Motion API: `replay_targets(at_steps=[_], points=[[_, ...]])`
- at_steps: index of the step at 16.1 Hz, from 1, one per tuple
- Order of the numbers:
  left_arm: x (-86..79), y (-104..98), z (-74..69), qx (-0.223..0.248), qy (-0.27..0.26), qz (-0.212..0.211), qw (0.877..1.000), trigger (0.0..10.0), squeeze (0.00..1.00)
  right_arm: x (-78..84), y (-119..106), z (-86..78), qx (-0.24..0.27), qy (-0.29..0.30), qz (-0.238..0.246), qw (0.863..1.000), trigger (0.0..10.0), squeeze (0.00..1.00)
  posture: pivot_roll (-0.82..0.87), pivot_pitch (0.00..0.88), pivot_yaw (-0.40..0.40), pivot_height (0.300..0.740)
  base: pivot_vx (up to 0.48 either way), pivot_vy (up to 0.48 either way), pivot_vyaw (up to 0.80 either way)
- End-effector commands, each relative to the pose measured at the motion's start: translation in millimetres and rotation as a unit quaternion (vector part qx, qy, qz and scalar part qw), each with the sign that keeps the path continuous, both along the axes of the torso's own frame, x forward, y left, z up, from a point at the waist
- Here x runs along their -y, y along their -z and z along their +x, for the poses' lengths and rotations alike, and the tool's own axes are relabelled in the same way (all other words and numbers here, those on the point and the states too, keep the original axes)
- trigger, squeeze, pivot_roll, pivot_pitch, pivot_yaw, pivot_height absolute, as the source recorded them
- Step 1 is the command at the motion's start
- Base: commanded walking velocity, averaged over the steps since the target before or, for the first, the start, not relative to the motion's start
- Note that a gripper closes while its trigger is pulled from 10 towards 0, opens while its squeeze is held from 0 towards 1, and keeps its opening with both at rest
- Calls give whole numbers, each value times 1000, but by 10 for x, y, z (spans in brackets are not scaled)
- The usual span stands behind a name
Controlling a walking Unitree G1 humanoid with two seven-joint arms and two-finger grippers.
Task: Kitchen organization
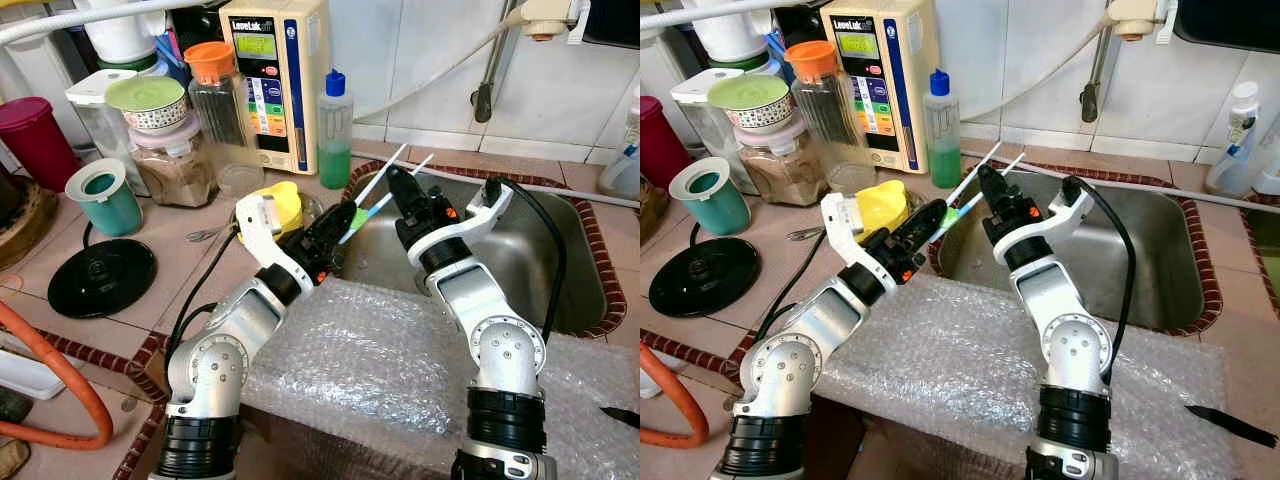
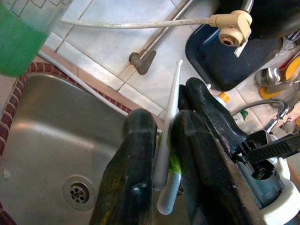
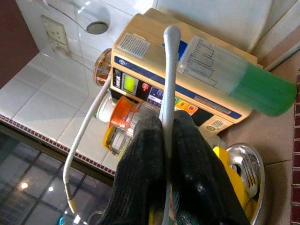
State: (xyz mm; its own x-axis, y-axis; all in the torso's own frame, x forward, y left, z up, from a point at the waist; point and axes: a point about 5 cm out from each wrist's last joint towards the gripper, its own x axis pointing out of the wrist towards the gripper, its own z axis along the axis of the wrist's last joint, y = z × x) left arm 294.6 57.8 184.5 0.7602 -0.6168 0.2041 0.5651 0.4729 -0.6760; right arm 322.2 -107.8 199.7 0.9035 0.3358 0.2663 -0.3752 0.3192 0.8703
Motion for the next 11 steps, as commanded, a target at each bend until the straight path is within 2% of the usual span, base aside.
replay_targets(at_steps=[1,4,7,11], points=[[15,-60,-10,13,9,-9,1000,10000,1000,-86,-13,22,-11,-2,-2,1000,0,0,11,0,86,740,0,0,0],[-10,-48,20,11,5,-8,1000,10000,1000,-37,11,45,-10,24,-39,999,0,0,12,0,88,740,0,0,0],[-24,-23,-6,13,15,9,1000,10000,1000,73,-16,114,13,84,-132,988,0,0,18,0,88,740,0,0,0],[-58,60,-67,9,30,42,999,10000,1000,215,-53,206,15,120,-146,982,0,0,31,0,88,740,0,0,0]])
